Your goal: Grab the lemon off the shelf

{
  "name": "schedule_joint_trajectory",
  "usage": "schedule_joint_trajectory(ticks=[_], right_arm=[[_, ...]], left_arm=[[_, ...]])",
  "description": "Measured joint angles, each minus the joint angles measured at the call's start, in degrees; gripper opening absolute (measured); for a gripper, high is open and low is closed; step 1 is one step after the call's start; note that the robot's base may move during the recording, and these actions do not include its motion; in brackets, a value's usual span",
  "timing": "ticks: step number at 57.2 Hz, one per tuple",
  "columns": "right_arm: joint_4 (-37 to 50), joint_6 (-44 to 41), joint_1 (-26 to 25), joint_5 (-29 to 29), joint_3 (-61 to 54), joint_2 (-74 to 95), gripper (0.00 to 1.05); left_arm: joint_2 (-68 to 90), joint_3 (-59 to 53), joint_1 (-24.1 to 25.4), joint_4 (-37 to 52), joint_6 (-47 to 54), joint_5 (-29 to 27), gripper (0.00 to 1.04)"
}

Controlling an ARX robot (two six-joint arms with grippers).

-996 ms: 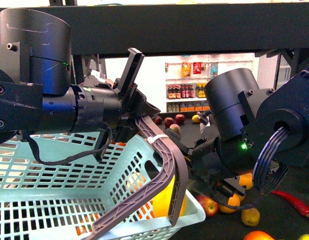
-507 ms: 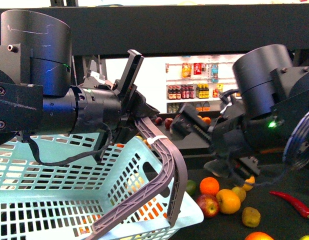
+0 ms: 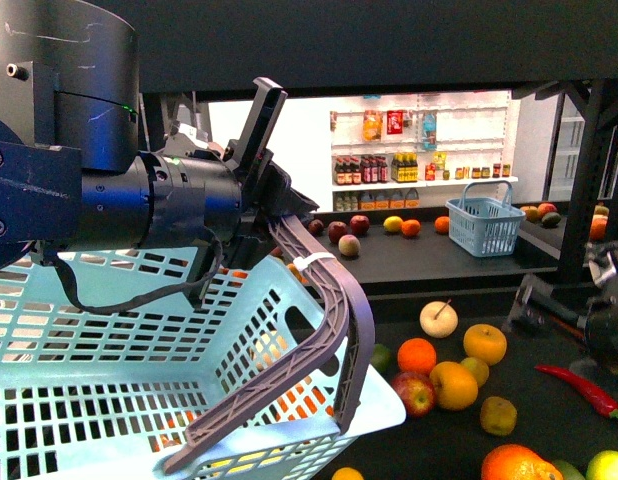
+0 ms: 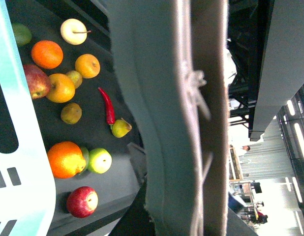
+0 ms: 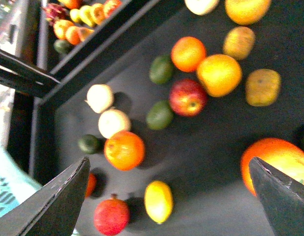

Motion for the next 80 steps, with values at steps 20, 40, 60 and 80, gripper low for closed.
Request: schedule_joint_trajectory(ticks=[20,40,60,80], right_arm=[[3.1,-13.6,4.2,-0.2,2.3,16.1,0.97],[6.2,-18.0,12.9,-0.1,10.9,26.4,0.97],[5.4,-21.7,21.6,1.0,21.4,33.9,0.97],[0.0,-26.6,23.8,8.8,33.1,42.4,0.97]], left_arm=[[0.0,0.0,0.0,0.0,0.0,0.1,0.08],[0.0,0.0,0.0,0.0,0.0,0.0,0.08],[0.0,0.0,0.0,0.0,0.6,-0.4,0.08],[0.0,0.0,0.3,0.0,3.0,-1.2,0.08]])
